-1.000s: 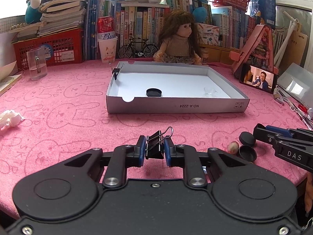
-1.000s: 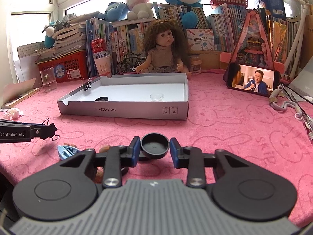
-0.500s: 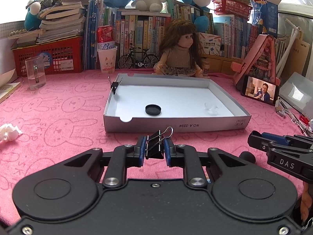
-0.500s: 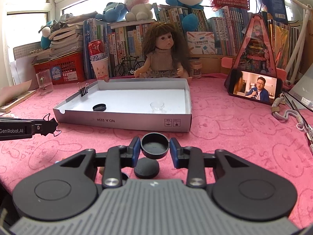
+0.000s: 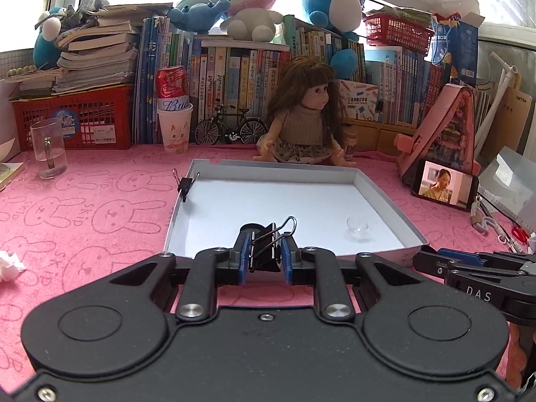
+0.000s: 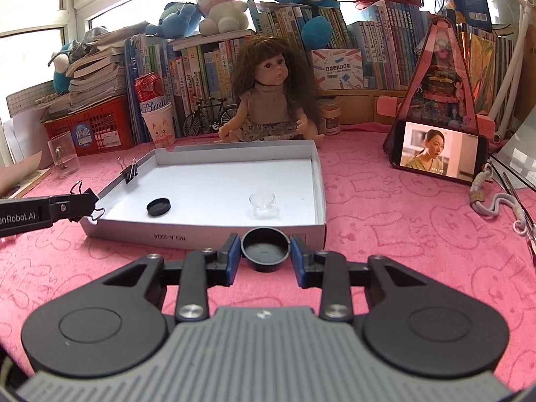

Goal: Organize rigid objects
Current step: 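Carry the binder clip in the left tool while the right tool carries the cap into the box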

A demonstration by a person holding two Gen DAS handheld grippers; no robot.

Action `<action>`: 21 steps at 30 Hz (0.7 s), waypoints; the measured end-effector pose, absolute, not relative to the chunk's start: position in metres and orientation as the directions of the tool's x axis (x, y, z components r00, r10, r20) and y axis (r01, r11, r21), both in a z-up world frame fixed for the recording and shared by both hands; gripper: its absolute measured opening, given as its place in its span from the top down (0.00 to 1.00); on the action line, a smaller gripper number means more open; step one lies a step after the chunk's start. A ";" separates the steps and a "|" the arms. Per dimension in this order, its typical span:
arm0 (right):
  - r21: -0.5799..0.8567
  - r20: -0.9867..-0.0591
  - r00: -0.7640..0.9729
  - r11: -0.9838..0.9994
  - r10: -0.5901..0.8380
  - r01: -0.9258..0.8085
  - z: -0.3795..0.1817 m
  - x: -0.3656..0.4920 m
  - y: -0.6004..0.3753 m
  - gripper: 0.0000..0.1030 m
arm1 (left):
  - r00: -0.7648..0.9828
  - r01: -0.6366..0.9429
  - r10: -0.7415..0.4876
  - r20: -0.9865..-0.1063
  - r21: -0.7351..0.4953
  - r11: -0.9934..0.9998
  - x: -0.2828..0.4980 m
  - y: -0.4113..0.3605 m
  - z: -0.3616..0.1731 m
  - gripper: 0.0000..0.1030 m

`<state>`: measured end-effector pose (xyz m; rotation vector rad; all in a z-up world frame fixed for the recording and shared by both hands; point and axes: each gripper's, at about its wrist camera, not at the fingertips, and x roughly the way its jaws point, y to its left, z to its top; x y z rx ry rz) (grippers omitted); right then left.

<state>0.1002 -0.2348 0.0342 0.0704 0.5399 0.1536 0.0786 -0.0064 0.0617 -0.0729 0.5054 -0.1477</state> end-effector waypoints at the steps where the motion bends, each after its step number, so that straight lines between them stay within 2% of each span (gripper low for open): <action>1: 0.116 -0.509 0.845 0.986 0.166 -0.123 0.036 0.104 -0.235 0.63 | 0.863 0.121 -0.161 -0.479 -0.113 0.986 0.082 -0.007 0.062 0.81; 14: 0.122 -0.502 0.842 0.980 0.196 -0.155 0.050 0.144 -0.220 0.63 | 0.844 0.096 -0.161 -0.511 -0.152 0.984 0.130 -0.006 0.064 0.81; 21: 0.139 -0.554 0.806 0.978 0.207 -0.156 0.054 0.181 -0.222 0.63 | 0.812 0.069 -0.168 -0.559 -0.193 0.979 0.171 0.005 0.066 0.81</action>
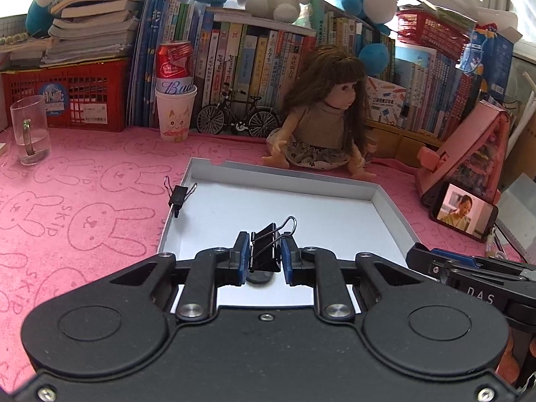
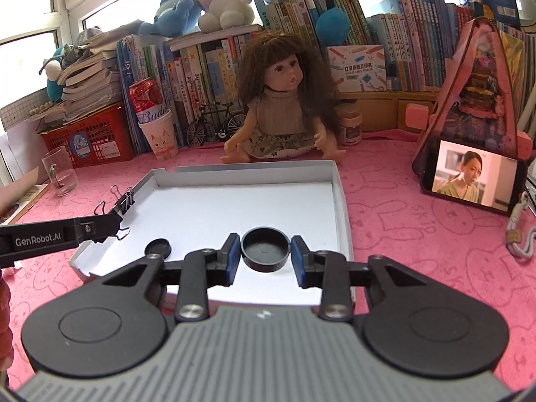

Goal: Organize rigid objects
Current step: 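Carry the binder clip in the left tool while the right tool carries the cap into the box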

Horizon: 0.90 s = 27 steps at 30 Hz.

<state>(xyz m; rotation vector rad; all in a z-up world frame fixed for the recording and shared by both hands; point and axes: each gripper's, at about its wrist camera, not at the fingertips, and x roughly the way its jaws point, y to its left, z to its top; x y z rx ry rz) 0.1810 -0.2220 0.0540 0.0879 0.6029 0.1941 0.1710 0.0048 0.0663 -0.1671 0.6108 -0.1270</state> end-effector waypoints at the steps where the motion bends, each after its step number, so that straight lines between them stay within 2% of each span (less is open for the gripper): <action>1: 0.145 -0.561 0.802 0.978 0.208 -0.152 0.055 0.187 -0.224 0.63 | 0.809 0.066 -0.168 -0.563 -0.198 0.978 0.176 0.006 0.067 0.81; 15: 0.195 -0.672 0.708 0.974 0.216 -0.112 0.043 0.263 -0.230 0.63 | 0.719 0.029 -0.135 -0.682 -0.164 0.986 0.258 0.001 0.045 0.81; 27: 0.181 -0.706 0.682 0.979 0.193 -0.089 0.026 0.290 -0.220 0.63 | 0.696 0.021 -0.098 -0.712 -0.117 0.993 0.278 -0.008 0.028 0.81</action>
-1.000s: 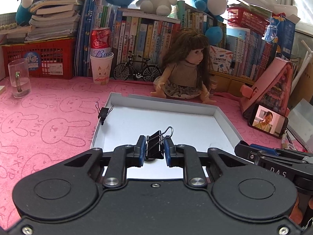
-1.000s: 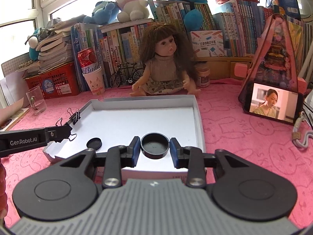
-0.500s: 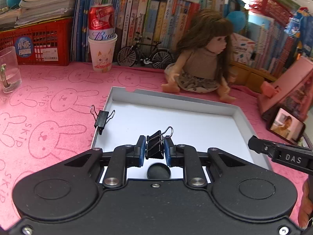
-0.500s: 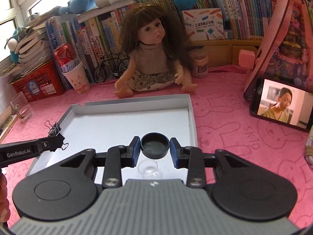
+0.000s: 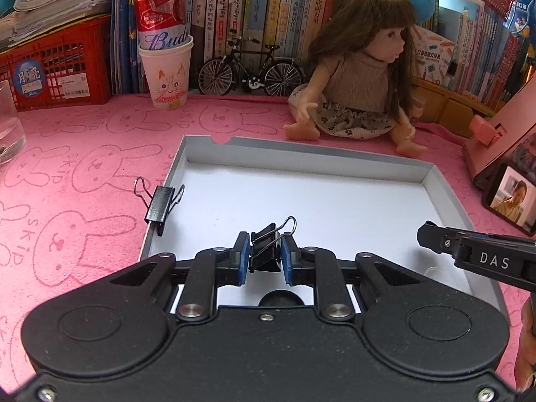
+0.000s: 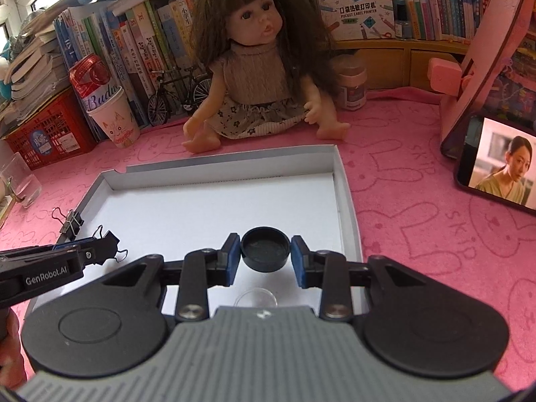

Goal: Organize rigid objects
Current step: 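Carry the binder clip in the left tool while the right tool carries the cap into the box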

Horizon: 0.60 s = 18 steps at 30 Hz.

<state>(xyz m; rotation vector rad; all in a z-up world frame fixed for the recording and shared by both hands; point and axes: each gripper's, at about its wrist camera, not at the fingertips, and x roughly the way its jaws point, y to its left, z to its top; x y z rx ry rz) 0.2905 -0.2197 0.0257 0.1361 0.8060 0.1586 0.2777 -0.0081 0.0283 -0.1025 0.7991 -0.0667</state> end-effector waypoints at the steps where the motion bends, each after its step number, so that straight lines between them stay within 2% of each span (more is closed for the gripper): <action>1: 0.175 -0.710 0.679 0.981 0.189 -0.090 0.024 0.291 -0.218 0.63 | 0.694 0.020 -0.097 -0.713 -0.115 0.993 0.278 -0.008 0.027 0.81; 18: 0.085 -0.742 0.656 0.990 0.137 -0.111 0.014 0.284 -0.204 0.63 | 0.683 0.040 -0.113 -0.722 -0.118 0.992 0.276 -0.012 0.022 0.81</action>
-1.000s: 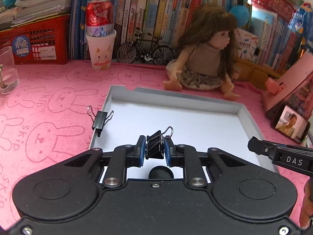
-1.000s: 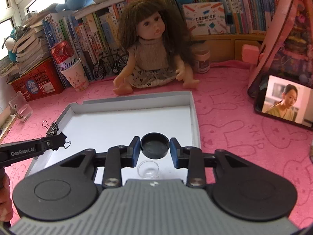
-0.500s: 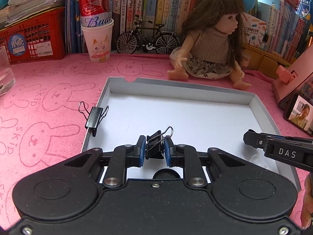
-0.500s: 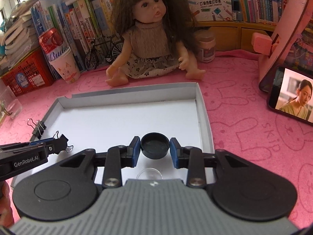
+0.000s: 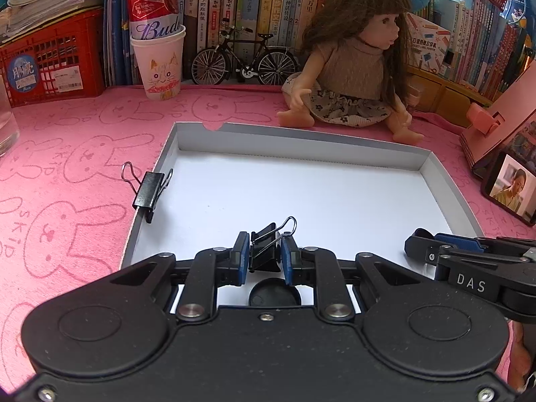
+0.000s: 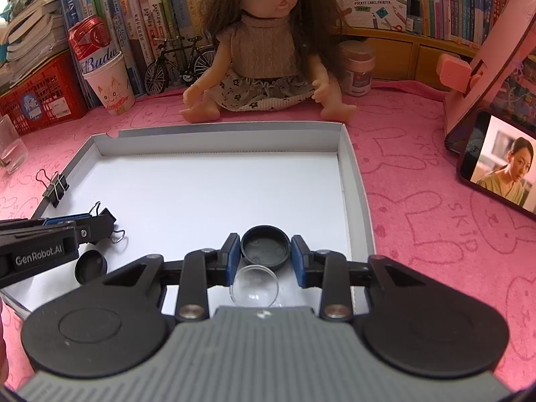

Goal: Organize rigid objects
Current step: 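Carry the binder clip in the left tool while the right tool carries the cap into the box, then open the left tool to drop the clip while the right tool releases the cap in the box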

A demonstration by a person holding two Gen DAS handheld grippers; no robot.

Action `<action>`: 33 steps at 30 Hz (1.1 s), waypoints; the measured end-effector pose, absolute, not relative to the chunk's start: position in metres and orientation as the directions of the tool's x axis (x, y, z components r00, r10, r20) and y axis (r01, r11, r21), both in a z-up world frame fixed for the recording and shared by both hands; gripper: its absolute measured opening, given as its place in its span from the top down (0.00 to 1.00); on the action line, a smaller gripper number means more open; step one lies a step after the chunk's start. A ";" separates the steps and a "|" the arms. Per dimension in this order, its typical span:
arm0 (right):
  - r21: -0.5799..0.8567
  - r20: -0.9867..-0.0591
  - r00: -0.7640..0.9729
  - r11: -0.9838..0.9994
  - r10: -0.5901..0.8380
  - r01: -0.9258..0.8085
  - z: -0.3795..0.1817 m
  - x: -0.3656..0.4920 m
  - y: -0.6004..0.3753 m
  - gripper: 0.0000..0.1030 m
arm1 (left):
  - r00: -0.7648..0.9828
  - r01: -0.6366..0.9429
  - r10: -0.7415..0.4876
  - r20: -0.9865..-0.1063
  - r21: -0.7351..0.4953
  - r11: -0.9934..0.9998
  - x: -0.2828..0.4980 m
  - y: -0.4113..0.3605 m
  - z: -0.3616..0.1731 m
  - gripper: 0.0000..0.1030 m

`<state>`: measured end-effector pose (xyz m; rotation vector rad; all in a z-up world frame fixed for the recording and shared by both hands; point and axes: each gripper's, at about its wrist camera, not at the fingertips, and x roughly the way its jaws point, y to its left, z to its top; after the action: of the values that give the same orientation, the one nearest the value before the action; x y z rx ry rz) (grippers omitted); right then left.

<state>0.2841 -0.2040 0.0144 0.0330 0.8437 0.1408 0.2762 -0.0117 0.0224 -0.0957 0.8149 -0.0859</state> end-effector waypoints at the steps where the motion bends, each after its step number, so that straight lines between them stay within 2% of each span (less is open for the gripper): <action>1: 0.085 -0.743 0.655 0.990 0.139 -0.113 0.015 0.284 -0.204 0.63 | 0.683 0.040 -0.112 -0.722 -0.117 0.992 0.276 -0.012 0.022 0.81; 17: 0.076 -0.743 0.655 0.990 0.135 -0.117 0.014 0.280 -0.203 0.60 | 0.687 0.041 -0.107 -0.719 -0.110 0.993 0.270 -0.014 0.018 0.80; 18: 0.078 -0.742 0.657 0.990 0.136 -0.117 0.015 0.279 -0.203 0.60 | 0.687 0.040 -0.107 -0.719 -0.109 0.993 0.270 -0.014 0.018 0.77; 19: 0.081 -0.740 0.658 0.990 0.137 -0.115 0.015 0.279 -0.204 0.54 | 0.686 0.041 -0.109 -0.719 -0.111 0.993 0.270 -0.014 0.018 0.75; 20: 0.084 -0.738 0.660 0.990 0.138 -0.113 0.015 0.279 -0.204 0.46 | 0.687 0.042 -0.110 -0.719 -0.112 0.993 0.269 -0.014 0.019 0.68; 21: 0.088 -0.736 0.663 0.990 0.140 -0.112 0.016 0.279 -0.205 0.46 | 0.690 0.043 -0.109 -0.716 -0.109 0.993 0.268 -0.014 0.019 0.62; 25: 0.088 -0.727 0.673 0.991 0.136 -0.105 0.018 0.276 -0.207 0.38 | 0.702 0.048 -0.103 -0.705 -0.098 0.994 0.263 -0.015 0.024 0.55; 27: 0.087 -0.721 0.680 0.991 0.135 -0.105 0.020 0.274 -0.208 0.35 | 0.712 0.056 -0.109 -0.693 -0.099 0.993 0.258 -0.016 0.027 0.48; 33: 0.088 -0.689 0.710 0.989 0.145 -0.118 0.031 0.261 -0.210 0.26 | 0.743 0.082 -0.123 -0.658 -0.093 0.992 0.239 -0.020 0.038 0.38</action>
<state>0.2606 -0.2102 0.0306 0.0383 0.7675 0.1459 0.2389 -0.0199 0.0382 -0.0595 0.7253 -0.1121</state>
